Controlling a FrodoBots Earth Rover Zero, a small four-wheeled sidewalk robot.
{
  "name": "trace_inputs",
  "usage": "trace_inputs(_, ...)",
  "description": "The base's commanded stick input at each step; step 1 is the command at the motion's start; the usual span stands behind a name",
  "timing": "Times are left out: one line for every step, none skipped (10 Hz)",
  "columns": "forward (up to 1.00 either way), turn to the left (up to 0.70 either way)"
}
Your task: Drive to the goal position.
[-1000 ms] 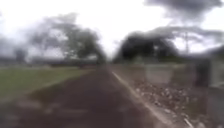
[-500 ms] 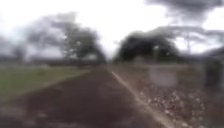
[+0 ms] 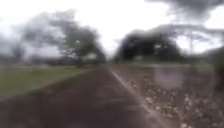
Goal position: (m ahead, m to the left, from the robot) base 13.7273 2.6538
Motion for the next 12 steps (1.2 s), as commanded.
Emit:
trace_inputs(0.70, 0.00)
trace_inputs(0.70, 0.00)
trace_inputs(0.70, 0.00)
trace_inputs(0.70, 0.05)
trace_inputs(0.70, 0.35)
trace_inputs(0.70, 0.35)
trace_inputs(0.70, 0.08)
trace_inputs(0.70, 0.00)
trace_inputs(0.70, 0.00)
trace_inputs(0.70, 0.00)
trace_inputs(0.70, 0.00)
trace_inputs(0.70, 0.00)
